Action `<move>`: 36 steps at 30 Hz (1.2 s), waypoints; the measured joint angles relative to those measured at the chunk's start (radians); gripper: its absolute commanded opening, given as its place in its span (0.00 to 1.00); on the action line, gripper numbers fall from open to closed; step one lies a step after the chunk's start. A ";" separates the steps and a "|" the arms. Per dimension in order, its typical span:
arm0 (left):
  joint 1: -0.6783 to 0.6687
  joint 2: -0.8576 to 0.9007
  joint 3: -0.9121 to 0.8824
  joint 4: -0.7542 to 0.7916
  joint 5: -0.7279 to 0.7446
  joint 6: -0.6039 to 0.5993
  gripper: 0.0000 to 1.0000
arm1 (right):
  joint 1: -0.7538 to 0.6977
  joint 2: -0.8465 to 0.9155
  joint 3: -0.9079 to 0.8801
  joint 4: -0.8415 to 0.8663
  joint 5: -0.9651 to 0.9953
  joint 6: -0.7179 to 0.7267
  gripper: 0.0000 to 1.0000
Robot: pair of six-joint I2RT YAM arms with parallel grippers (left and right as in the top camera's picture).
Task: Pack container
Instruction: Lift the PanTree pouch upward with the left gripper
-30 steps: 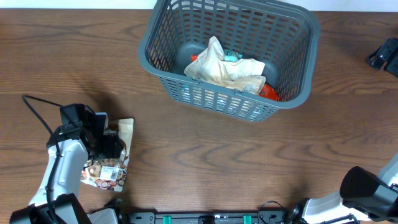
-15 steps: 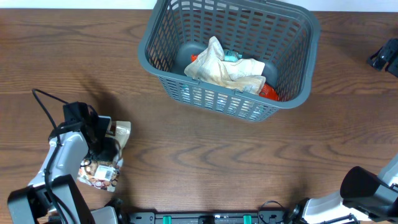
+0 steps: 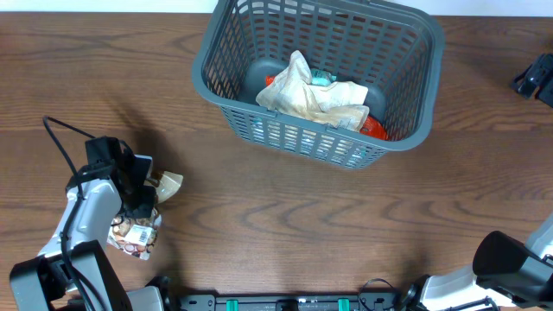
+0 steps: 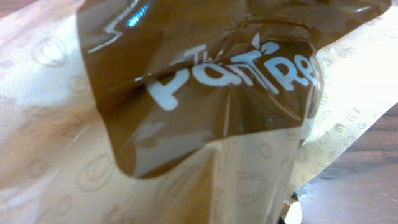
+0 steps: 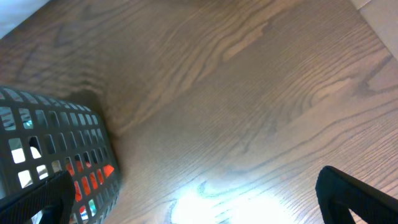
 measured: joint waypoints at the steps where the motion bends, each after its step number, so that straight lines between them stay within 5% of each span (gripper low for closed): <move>1: 0.000 -0.003 0.009 0.000 -0.007 0.000 0.06 | 0.000 0.000 0.000 0.002 0.000 0.000 0.99; 12: 0.001 -0.198 0.358 0.043 -0.002 0.007 0.06 | 0.000 0.000 0.000 0.002 0.000 0.000 0.99; 17: 0.001 -0.239 0.413 0.228 0.028 0.008 0.06 | 0.000 0.000 0.000 0.002 -0.008 0.000 0.99; 28: 0.002 0.035 0.441 0.595 0.135 -0.194 0.06 | 0.000 0.000 0.000 0.003 -0.022 0.000 0.99; 36: -0.012 0.198 0.712 0.641 0.278 -0.334 0.06 | 0.000 0.000 0.000 -0.006 -0.023 0.000 0.99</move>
